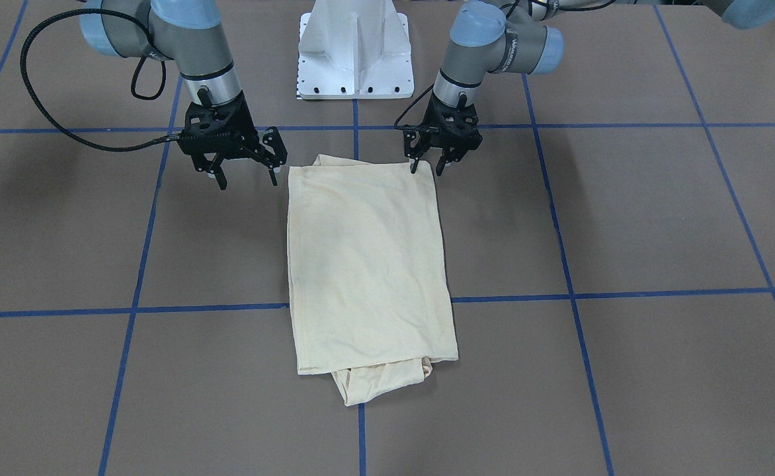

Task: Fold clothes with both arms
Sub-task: 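Grasp the near corners of the folded shirt with both grippers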

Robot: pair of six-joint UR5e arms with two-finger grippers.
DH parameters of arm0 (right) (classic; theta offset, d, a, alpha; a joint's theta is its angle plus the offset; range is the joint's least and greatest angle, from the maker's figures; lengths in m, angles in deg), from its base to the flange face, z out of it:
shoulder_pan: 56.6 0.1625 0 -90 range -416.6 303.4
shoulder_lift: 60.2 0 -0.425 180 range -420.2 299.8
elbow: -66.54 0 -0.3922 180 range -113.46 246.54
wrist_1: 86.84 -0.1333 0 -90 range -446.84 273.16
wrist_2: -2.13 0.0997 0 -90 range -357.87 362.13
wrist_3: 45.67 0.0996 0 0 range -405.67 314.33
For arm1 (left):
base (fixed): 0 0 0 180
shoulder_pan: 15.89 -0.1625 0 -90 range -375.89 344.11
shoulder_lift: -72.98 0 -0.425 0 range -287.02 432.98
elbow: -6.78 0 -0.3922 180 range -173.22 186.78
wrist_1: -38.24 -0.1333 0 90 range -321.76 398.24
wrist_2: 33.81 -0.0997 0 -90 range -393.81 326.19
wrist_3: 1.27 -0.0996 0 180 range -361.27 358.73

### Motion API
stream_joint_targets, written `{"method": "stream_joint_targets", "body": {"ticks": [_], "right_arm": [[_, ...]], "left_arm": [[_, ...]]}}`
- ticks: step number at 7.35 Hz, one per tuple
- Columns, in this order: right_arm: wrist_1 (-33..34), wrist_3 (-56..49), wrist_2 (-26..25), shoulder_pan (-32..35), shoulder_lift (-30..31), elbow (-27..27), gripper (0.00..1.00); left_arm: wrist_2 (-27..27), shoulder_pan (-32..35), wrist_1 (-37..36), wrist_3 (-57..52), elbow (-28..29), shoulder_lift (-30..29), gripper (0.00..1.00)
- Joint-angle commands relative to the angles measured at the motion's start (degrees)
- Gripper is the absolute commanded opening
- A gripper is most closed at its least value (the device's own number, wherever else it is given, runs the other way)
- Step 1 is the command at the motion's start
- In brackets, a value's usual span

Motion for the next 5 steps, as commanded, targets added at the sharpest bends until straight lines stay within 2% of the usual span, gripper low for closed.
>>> {"method": "stream_joint_targets", "body": {"ticks": [1,3,4,5], "right_arm": [[0.00,0.00,0.00,-0.02,0.00,0.00,1.00],[0.00,0.00,-0.09,-0.11,0.00,0.00,1.00],[0.00,0.00,-0.26,-0.20,-0.09,0.00,1.00],[0.00,0.00,-1.13,-0.81,-0.35,-0.09,1.00]], "left_arm": [[0.08,-0.18,0.07,0.23,0.72,-0.78,0.52],[-0.01,-0.18,0.07,0.32,0.72,-0.69,0.25],[-0.01,-0.09,-0.02,0.40,0.37,-0.60,0.01],[-0.01,0.08,0.07,0.40,-0.24,-0.43,0.00]]}}
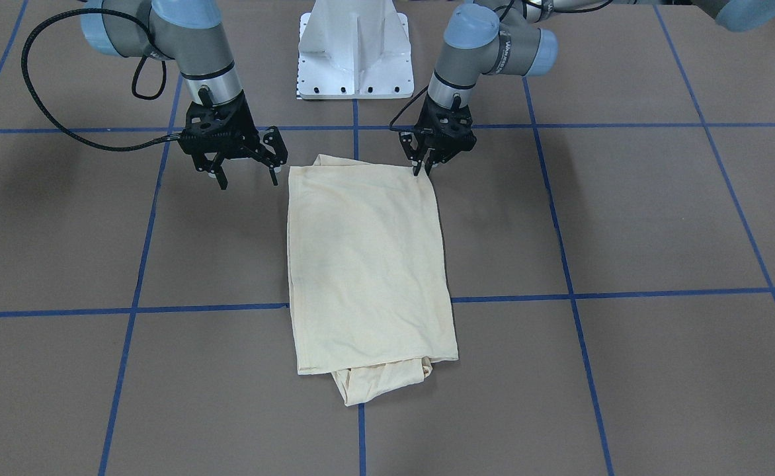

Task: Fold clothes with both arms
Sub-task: 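Grasp the near corners of the folded shirt with both grippers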

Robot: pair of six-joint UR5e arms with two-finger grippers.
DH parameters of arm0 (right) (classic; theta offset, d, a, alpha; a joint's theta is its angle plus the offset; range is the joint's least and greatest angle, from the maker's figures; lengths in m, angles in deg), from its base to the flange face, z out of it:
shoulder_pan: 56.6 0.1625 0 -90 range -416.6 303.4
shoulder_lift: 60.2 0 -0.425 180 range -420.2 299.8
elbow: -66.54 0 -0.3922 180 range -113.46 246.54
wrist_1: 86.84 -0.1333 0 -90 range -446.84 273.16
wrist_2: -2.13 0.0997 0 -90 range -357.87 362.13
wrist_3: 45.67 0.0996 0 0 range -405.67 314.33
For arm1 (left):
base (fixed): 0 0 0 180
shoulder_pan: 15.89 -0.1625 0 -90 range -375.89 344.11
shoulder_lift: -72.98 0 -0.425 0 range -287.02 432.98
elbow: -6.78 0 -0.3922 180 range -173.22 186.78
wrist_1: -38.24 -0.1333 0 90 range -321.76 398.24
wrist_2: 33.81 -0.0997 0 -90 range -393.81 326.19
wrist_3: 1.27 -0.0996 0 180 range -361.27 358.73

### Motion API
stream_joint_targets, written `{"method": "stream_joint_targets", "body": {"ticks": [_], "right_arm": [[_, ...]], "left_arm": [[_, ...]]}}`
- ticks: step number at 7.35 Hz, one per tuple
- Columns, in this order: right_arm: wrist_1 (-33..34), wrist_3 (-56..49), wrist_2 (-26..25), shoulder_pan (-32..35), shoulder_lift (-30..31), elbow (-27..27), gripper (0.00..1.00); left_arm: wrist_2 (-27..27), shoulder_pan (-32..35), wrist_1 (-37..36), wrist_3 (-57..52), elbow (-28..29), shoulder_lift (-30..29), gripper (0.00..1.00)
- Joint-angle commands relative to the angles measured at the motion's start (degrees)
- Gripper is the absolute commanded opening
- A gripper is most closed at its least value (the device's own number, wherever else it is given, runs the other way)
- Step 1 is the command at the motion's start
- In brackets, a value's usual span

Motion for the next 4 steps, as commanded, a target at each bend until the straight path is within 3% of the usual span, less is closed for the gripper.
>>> {"method": "stream_joint_targets", "body": {"ticks": [1,2,4], "right_arm": [[0.09,0.61,-1.96,-1.56,-0.84,-0.33,1.00],[0.18,4.97,-2.93,-3.05,-1.11,-0.33,1.00],[4.80,17.94,-10.29,-9.53,-4.08,-0.94,0.97]], "left_arm": [[-0.01,0.34,-0.05,-0.04,-1.47,0.43,0.00],[-0.01,0.25,-0.05,-0.04,-1.66,0.52,0.00],[-0.10,0.17,-0.05,0.05,-1.66,0.43,0.00]]}}
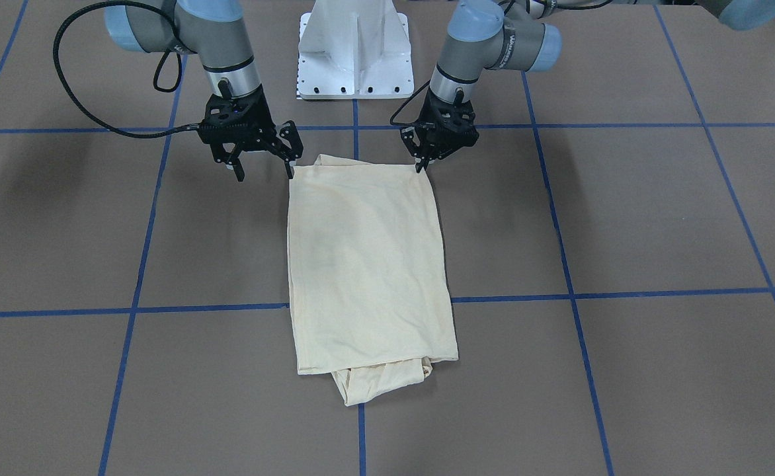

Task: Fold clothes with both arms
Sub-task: 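Grasp the near corners of the folded shirt with both grippers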

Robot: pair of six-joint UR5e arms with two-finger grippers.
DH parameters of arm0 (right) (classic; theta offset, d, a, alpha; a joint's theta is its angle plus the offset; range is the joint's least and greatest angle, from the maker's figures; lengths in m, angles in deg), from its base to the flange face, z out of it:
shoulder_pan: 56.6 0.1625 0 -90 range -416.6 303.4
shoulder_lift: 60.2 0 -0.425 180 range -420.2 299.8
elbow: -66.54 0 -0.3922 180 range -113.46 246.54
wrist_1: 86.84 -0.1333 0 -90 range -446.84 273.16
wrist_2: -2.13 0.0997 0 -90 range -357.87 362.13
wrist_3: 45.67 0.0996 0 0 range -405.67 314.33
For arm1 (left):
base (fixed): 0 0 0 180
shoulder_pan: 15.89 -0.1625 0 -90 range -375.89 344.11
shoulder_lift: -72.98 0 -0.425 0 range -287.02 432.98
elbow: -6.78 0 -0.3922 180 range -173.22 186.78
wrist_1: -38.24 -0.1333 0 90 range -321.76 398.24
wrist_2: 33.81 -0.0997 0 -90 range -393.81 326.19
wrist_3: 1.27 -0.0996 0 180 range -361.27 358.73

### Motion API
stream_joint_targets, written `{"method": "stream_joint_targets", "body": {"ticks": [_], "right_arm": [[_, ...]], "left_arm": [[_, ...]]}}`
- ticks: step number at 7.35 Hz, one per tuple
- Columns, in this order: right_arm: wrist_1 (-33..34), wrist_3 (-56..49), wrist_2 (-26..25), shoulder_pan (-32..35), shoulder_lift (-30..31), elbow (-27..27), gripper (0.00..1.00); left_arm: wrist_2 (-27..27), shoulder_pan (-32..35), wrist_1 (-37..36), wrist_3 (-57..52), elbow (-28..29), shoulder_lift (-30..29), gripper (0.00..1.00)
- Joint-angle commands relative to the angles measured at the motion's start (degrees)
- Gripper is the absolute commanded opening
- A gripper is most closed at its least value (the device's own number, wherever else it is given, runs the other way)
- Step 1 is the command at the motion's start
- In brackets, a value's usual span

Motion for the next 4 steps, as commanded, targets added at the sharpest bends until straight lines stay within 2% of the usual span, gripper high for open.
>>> {"method": "stream_joint_targets", "body": {"ticks": [1,3,4], "right_arm": [[3.31,13.97,-4.40,-5.83,-4.11,-2.15,0.96],[3.49,16.05,-8.51,-8.74,-7.19,-7.06,0.94],[3.31,17.53,-9.14,-9.10,-7.90,-9.18,0.85]], "left_arm": [[-0.07,-0.04,0.00,0.03,-0.07,-0.04,0.00],[-0.07,-0.04,0.00,0.03,-0.07,-0.04,0.00],[-0.07,-0.12,0.00,0.03,-0.07,-0.12,0.00]]}}
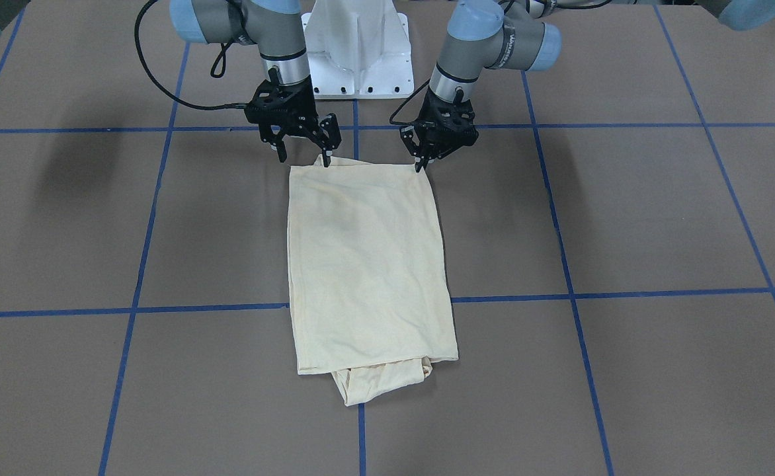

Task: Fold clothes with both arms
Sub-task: 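Grasp the near corners of the folded shirt with both grippers, then lift the near end with both grippers and fold it toward the far end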

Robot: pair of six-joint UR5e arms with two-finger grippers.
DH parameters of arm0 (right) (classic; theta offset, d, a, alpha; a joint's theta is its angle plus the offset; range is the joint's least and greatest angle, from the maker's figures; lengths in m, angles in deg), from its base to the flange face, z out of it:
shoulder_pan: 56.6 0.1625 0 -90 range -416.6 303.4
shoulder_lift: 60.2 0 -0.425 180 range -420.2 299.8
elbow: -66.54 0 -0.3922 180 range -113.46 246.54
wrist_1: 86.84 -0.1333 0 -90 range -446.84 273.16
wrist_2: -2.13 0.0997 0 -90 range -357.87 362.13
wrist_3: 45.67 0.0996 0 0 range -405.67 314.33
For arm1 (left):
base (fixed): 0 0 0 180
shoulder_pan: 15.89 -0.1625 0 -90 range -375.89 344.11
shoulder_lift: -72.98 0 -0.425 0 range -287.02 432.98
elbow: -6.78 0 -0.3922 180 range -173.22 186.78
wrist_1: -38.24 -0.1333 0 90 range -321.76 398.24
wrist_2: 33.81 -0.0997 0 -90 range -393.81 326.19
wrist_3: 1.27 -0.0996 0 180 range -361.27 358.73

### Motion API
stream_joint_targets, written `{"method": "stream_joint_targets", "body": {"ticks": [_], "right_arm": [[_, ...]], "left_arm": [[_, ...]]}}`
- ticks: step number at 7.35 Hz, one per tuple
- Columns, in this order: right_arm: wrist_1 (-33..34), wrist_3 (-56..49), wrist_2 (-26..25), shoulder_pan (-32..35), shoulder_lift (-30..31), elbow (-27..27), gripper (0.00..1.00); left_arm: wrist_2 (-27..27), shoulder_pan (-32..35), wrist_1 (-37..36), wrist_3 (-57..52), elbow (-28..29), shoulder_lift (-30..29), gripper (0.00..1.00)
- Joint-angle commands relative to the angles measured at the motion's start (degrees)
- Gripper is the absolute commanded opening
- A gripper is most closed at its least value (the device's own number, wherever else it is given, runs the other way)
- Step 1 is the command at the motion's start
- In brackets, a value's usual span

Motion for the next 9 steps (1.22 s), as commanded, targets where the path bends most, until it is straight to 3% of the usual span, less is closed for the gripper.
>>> {"method": "stream_joint_targets", "body": {"ticks": [1,3,6,8,9], "right_arm": [[-0.10,3.30,-1.53,-0.99,-1.42,-3.45,0.74],[-0.10,4.72,-1.53,-1.34,-1.42,-3.89,0.63],[-0.01,5.25,-2.06,-2.13,-1.50,-3.98,0.57],[0.16,5.25,-2.06,-2.13,-2.38,-4.25,0.14],[0.17,5.16,-2.06,-2.13,-2.30,-4.25,0.12]], "left_arm": [[0.00,0.03,0.09,0.00,0.00,-0.15,0.00],[0.00,0.03,0.00,0.00,-0.09,-0.15,0.00],[0.00,0.03,0.09,0.00,-0.09,-0.15,0.00],[0.00,0.03,0.00,0.00,-0.09,-0.06,0.00],[0.00,0.03,0.09,0.00,-0.09,-0.06,0.00]]}}
